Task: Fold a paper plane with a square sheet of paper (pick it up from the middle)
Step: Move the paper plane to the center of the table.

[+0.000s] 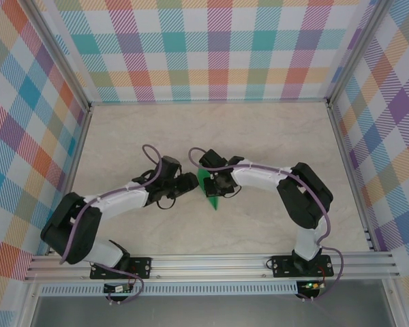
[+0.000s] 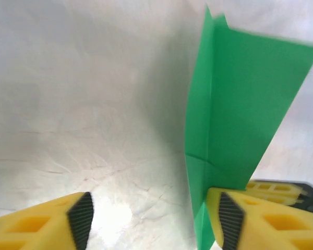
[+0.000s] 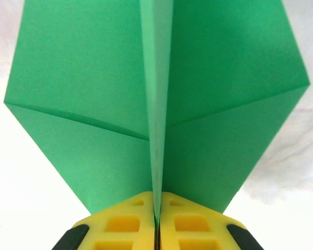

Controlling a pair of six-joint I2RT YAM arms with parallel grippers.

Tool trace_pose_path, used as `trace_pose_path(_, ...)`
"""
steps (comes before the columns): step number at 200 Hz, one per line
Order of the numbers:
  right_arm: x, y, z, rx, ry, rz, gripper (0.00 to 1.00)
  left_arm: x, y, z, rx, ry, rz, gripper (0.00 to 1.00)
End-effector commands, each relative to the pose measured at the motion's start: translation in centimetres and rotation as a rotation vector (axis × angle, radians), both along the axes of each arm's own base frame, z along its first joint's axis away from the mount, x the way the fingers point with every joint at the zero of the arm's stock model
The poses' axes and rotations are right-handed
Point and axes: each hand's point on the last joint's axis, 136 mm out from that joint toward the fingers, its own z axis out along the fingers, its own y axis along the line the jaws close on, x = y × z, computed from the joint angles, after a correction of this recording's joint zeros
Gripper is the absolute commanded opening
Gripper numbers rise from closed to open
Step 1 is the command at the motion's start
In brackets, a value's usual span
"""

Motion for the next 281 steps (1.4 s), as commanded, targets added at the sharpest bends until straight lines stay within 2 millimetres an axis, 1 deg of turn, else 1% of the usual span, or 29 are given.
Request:
trace_pose_path(1, 3.0, -0.3, 2.1, -0.057, -0.094, -0.009, 0.07, 0.2, 4.6, 1.7, 0.161, 0.013, 0.099, 0.74)
trace_pose_path(11, 4.2, -0.4, 2.5, -0.058, -0.110, -0.021, 0.07, 0.2, 5.8, 2.2, 0.198, 0.020, 0.122, 0.77)
trace_pose_path(28, 6.5, -0.3, 3.0, -0.058, -0.132, -0.044, 0.07, -0.1, 8.0, 2.7, 0.289, 0.016, 0.166, 0.84)
trace_pose_path(50, 9.2, -0.2, 3.0, -0.089, -0.152, -0.060, 0.08, -0.6, 10.2, 3.3, 0.382, -0.007, 0.199, 0.93)
trace_pose_path(74, 11.4, -0.1, 2.3, -0.118, -0.155, -0.071, 0.10, -1.0, 10.9, 3.5, 0.413, -0.009, 0.196, 1.00)
trace_pose_path(94, 12.9, 0.0, 1.5, -0.130, -0.150, -0.075, 0.12, -1.3, 10.9, 3.2, 0.418, 0.003, 0.181, 1.00)
trace_pose_path(131, 14.1, 0.1, -0.4, -0.141, -0.116, -0.085, 0.13, -1.7, 10.7, 2.4, 0.413, 0.024, 0.169, 1.00)
trace_pose_path(171, 13.8, -0.2, -2.5, -0.143, -0.055, -0.115, 0.15, -1.7, 10.7, 2.2, 0.417, 0.030, 0.166, 1.00)
trace_pose_path(184, 13.6, -0.2, -2.8, -0.142, -0.046, -0.119, 0.16, -1.6, 10.7, 2.3, 0.418, 0.027, 0.165, 1.00)
trace_pose_path(197, 13.6, -0.2, -2.6, -0.140, -0.042, -0.123, 0.18, -1.6, 10.7, 2.3, 0.421, 0.031, 0.169, 1.00)
trace_pose_path(210, 13.7, -0.2, -1.6, -0.138, -0.050, -0.136, 0.21, -1.5, 10.9, 2.4, 0.423, 0.039, 0.188, 1.00)
trace_pose_path(222, 14.0, 0.1, 0.2, -0.115, -0.072, -0.143, 0.24, -1.2, 11.1, 2.9, 0.419, 0.040, 0.203, 1.00)
trace_pose_path(237, 14.3, 0.5, 3.6, -0.065, -0.114, -0.150, 0.31, -0.5, 11.8, 4.0, 0.432, 0.028, 0.232, 1.00)
trace_pose_path(254, 14.3, 0.5, 7.7, -0.009, -0.169, -0.161, 0.38, 0.7, 12.8, 5.9, 0.456, 0.001, 0.267, 1.00)
trace_pose_path(267, 14.1, 0.0, 10.6, 0.018, -0.211, -0.174, 0.49, 1.6, 13.7, 7.6, 0.483, -0.027, 0.290, 1.00)
trace_pose_path(281, 13.7, -1.1, 13.5, 0.041, -0.268, -0.192, 0.60, 2.6, 14.7, 9.4, 0.517, -0.066, 0.310, 1.00)
